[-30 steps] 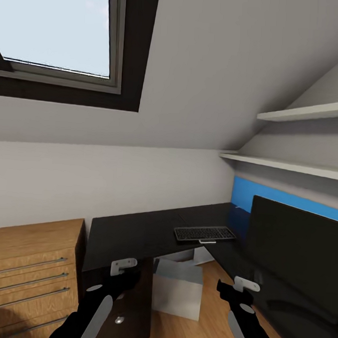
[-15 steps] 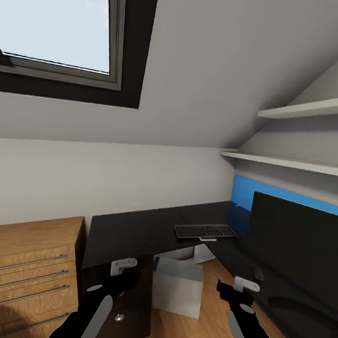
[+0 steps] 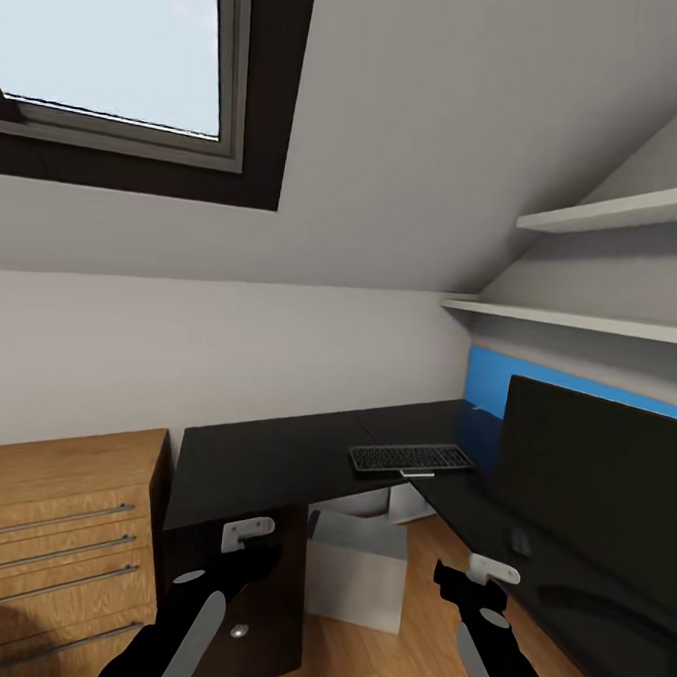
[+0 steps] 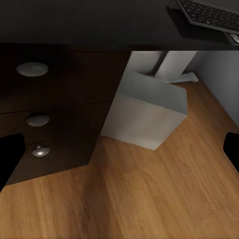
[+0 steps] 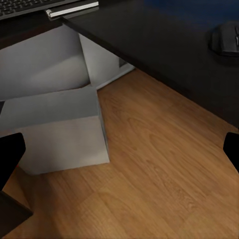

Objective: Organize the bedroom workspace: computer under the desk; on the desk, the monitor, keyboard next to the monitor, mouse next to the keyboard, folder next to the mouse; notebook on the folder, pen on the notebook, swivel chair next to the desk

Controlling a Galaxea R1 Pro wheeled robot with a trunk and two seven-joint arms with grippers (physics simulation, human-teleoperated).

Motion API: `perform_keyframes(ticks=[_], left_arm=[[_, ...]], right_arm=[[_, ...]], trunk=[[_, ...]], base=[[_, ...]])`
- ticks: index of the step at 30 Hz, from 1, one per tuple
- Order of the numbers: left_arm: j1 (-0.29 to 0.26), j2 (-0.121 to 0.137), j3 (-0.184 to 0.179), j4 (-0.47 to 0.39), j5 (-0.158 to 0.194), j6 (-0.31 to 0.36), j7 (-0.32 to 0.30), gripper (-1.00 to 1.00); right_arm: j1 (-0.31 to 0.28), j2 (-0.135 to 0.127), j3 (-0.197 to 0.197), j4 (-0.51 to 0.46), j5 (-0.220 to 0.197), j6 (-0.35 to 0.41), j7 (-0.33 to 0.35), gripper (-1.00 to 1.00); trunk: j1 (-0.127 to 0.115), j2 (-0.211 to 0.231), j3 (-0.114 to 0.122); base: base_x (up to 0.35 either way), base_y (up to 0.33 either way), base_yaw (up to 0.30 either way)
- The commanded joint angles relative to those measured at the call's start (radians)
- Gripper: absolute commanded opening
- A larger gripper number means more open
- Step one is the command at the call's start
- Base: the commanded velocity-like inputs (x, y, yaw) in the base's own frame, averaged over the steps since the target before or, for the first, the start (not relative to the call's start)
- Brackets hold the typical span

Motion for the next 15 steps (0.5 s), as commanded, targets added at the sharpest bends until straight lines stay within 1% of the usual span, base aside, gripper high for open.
perform_keyframes(ticks=[1, 3, 15], left_arm=[[-0.001, 0.000, -0.001, -0.001, 0.011, 0.003, 0.009, 1.00], [-0.001, 0.000, -0.001, -0.001, 0.011, 0.003, 0.009, 1.00], [-0.001, 0.001, -0.001, 0.007, 0.009, 0.005, 0.009, 1.00]], right_arm=[[-0.001, 0.000, 0.001, -0.002, -0.005, 0.005, -0.005, 1.00], [-0.001, 0.000, 0.001, -0.002, -0.005, 0.005, -0.005, 1.00], [-0.001, 0.000, 0.001, -0.003, -0.004, 0.005, -0.005, 1.00]], trunk=[[0.004, -0.008, -0.005], [0.012, -0.022, -0.011], [0.012, -0.022, -0.011]], base=[[0.000, 0.000, 0.000], [0.000, 0.000, 0.000], [0.000, 0.000, 0.000]])
